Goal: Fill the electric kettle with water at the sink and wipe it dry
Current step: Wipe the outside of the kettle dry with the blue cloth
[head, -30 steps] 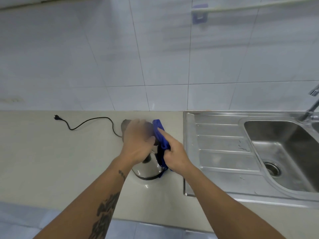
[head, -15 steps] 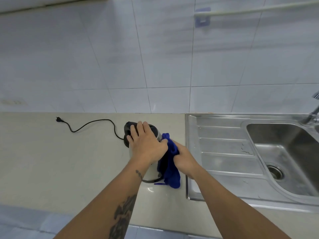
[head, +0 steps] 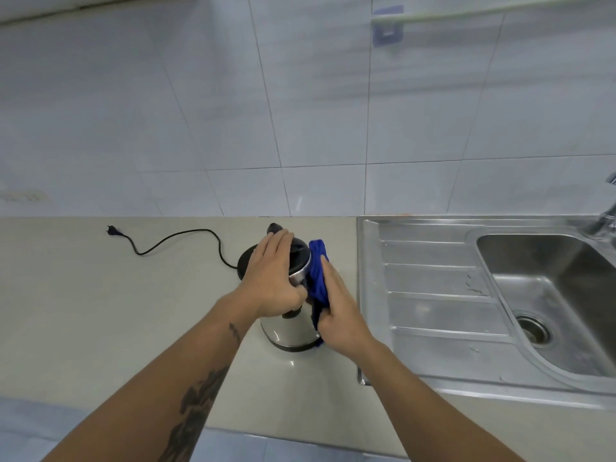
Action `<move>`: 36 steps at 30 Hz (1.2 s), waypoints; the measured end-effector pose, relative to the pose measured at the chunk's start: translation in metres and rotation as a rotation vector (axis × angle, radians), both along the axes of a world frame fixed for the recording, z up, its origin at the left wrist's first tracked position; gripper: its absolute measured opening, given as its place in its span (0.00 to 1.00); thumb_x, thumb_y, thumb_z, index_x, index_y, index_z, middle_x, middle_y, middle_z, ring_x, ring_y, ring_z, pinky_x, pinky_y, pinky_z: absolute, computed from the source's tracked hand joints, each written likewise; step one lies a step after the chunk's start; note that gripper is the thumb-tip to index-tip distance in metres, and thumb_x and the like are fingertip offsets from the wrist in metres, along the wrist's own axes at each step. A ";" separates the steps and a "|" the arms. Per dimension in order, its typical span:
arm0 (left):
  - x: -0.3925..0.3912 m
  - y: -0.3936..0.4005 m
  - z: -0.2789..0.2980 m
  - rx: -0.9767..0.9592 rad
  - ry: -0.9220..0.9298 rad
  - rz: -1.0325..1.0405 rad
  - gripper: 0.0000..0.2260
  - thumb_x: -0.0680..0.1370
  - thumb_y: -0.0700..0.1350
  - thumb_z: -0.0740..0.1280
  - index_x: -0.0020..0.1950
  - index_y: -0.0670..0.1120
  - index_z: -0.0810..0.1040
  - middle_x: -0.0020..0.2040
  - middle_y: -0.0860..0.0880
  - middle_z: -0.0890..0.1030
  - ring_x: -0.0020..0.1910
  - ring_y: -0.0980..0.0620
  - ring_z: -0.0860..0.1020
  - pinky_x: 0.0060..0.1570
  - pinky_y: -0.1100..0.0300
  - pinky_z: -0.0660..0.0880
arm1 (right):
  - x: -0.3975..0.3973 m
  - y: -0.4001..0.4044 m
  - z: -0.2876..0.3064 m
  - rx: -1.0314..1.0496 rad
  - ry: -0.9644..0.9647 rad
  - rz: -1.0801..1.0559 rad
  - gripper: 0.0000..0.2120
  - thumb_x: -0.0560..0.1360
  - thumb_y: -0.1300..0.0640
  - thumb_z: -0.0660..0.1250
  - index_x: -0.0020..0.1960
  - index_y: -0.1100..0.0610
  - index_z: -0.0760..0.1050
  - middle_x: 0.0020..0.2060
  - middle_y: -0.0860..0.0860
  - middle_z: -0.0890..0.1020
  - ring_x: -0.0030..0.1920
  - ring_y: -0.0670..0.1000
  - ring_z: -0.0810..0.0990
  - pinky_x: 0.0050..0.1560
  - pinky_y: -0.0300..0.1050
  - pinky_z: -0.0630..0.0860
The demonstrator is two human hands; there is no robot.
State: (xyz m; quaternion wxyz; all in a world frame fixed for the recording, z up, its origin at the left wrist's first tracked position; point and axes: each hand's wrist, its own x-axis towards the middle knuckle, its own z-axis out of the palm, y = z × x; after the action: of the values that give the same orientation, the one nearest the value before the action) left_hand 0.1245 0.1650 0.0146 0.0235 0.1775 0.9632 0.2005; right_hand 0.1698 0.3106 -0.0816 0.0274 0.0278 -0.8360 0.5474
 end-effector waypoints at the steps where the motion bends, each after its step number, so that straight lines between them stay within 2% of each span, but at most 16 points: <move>1: -0.001 -0.004 0.001 -0.002 -0.005 -0.026 0.44 0.69 0.48 0.69 0.80 0.47 0.50 0.80 0.52 0.50 0.79 0.50 0.46 0.77 0.50 0.53 | 0.002 0.001 -0.003 -0.031 -0.052 -0.006 0.48 0.68 0.67 0.58 0.83 0.44 0.48 0.80 0.47 0.62 0.79 0.50 0.63 0.77 0.55 0.65; 3: -0.001 -0.011 0.003 -0.024 -0.004 -0.081 0.44 0.68 0.49 0.67 0.80 0.48 0.49 0.80 0.53 0.50 0.79 0.51 0.46 0.77 0.51 0.53 | 0.002 0.007 -0.002 -0.061 -0.180 -0.007 0.50 0.65 0.70 0.57 0.82 0.42 0.52 0.75 0.47 0.69 0.74 0.50 0.69 0.74 0.51 0.69; 6: -0.001 -0.022 0.008 -0.099 -0.016 -0.173 0.44 0.68 0.51 0.65 0.81 0.47 0.47 0.80 0.53 0.49 0.79 0.52 0.44 0.77 0.52 0.51 | -0.002 0.015 0.011 -0.042 -0.286 -0.013 0.47 0.68 0.73 0.56 0.81 0.40 0.56 0.70 0.47 0.75 0.69 0.52 0.74 0.67 0.46 0.73; 8: -0.003 -0.031 0.012 -0.147 -0.040 -0.222 0.45 0.69 0.49 0.66 0.81 0.48 0.45 0.81 0.54 0.46 0.79 0.53 0.42 0.77 0.53 0.51 | -0.004 0.013 0.027 -0.062 -0.209 -0.008 0.46 0.68 0.72 0.56 0.80 0.40 0.59 0.69 0.46 0.76 0.68 0.51 0.74 0.69 0.47 0.73; 11: -0.003 -0.043 0.018 -0.239 -0.073 -0.250 0.44 0.72 0.44 0.65 0.81 0.49 0.41 0.81 0.57 0.41 0.79 0.54 0.37 0.77 0.54 0.49 | -0.001 -0.002 0.047 -0.060 -0.084 0.015 0.43 0.70 0.75 0.55 0.81 0.47 0.61 0.72 0.42 0.71 0.70 0.45 0.71 0.73 0.40 0.67; 13: 0.004 -0.043 0.016 -0.254 -0.091 -0.183 0.44 0.72 0.39 0.63 0.81 0.52 0.40 0.80 0.58 0.36 0.78 0.52 0.34 0.77 0.52 0.51 | 0.003 -0.010 0.046 -0.052 -0.046 0.035 0.42 0.71 0.75 0.54 0.81 0.48 0.60 0.76 0.45 0.69 0.73 0.47 0.69 0.75 0.43 0.66; 15: 0.014 -0.040 0.010 -0.197 -0.118 -0.056 0.44 0.72 0.36 0.61 0.80 0.58 0.40 0.79 0.57 0.33 0.78 0.47 0.34 0.76 0.51 0.56 | 0.006 -0.011 0.034 -0.058 -0.082 0.016 0.43 0.71 0.75 0.54 0.80 0.46 0.61 0.75 0.47 0.72 0.73 0.49 0.71 0.74 0.46 0.68; 18: 0.018 -0.041 0.007 -0.116 -0.062 -0.028 0.43 0.72 0.37 0.63 0.80 0.58 0.44 0.79 0.53 0.42 0.79 0.45 0.47 0.73 0.55 0.61 | 0.003 -0.007 0.027 -0.076 -0.177 -0.026 0.42 0.72 0.75 0.54 0.78 0.42 0.65 0.69 0.48 0.77 0.68 0.51 0.76 0.69 0.47 0.75; 21: 0.012 -0.055 0.013 -0.074 -0.047 -0.098 0.39 0.75 0.37 0.64 0.81 0.54 0.48 0.77 0.57 0.48 0.75 0.49 0.58 0.67 0.62 0.67 | -0.007 -0.009 0.041 -0.080 -0.149 -0.009 0.40 0.73 0.75 0.53 0.77 0.43 0.67 0.72 0.49 0.75 0.70 0.52 0.74 0.71 0.49 0.73; 24: 0.005 -0.070 0.016 -0.136 -0.022 -0.162 0.38 0.76 0.37 0.64 0.81 0.53 0.49 0.79 0.56 0.48 0.75 0.51 0.58 0.63 0.69 0.63 | -0.011 -0.020 0.052 -0.074 -0.111 0.023 0.40 0.74 0.76 0.53 0.79 0.46 0.65 0.76 0.48 0.70 0.75 0.50 0.68 0.75 0.43 0.66; 27: 0.000 -0.076 0.018 -0.197 0.016 -0.193 0.38 0.77 0.35 0.63 0.81 0.53 0.49 0.79 0.54 0.50 0.76 0.51 0.56 0.66 0.68 0.59 | -0.004 -0.029 0.033 -0.068 -0.113 0.019 0.42 0.73 0.76 0.53 0.80 0.45 0.61 0.78 0.45 0.66 0.77 0.48 0.65 0.74 0.38 0.62; 29: -0.002 -0.079 0.017 -0.242 0.038 -0.188 0.40 0.74 0.31 0.63 0.80 0.53 0.49 0.79 0.54 0.49 0.76 0.51 0.54 0.67 0.66 0.60 | 0.003 -0.034 0.012 -0.101 -0.213 0.007 0.44 0.72 0.76 0.54 0.81 0.44 0.57 0.76 0.45 0.69 0.74 0.49 0.68 0.71 0.39 0.66; 31: -0.004 -0.080 0.017 -0.267 0.042 -0.182 0.43 0.71 0.29 0.62 0.80 0.54 0.49 0.79 0.54 0.48 0.77 0.51 0.52 0.69 0.64 0.60 | 0.010 -0.037 -0.003 -0.144 -0.327 0.008 0.46 0.71 0.75 0.54 0.81 0.39 0.55 0.69 0.45 0.76 0.67 0.49 0.75 0.65 0.43 0.73; 33: -0.005 -0.078 0.018 -0.257 0.031 -0.175 0.43 0.70 0.29 0.61 0.80 0.53 0.49 0.79 0.55 0.47 0.77 0.51 0.51 0.70 0.63 0.60 | 0.009 -0.041 -0.008 -0.189 -0.388 -0.004 0.45 0.72 0.73 0.53 0.79 0.35 0.57 0.64 0.44 0.78 0.61 0.49 0.78 0.62 0.48 0.77; 36: -0.006 -0.078 0.016 -0.213 0.017 -0.167 0.40 0.73 0.31 0.62 0.80 0.53 0.51 0.79 0.55 0.48 0.77 0.50 0.53 0.72 0.60 0.59 | -0.002 -0.043 0.001 -0.221 -0.392 -0.040 0.44 0.72 0.72 0.53 0.80 0.38 0.56 0.70 0.44 0.75 0.64 0.51 0.75 0.64 0.47 0.74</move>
State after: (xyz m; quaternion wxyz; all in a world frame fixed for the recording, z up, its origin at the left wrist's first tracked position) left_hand 0.1187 0.0872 0.0309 0.0506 0.2553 0.9611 0.0927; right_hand 0.1676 0.2671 -0.0807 -0.1219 -0.0988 -0.7607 0.6299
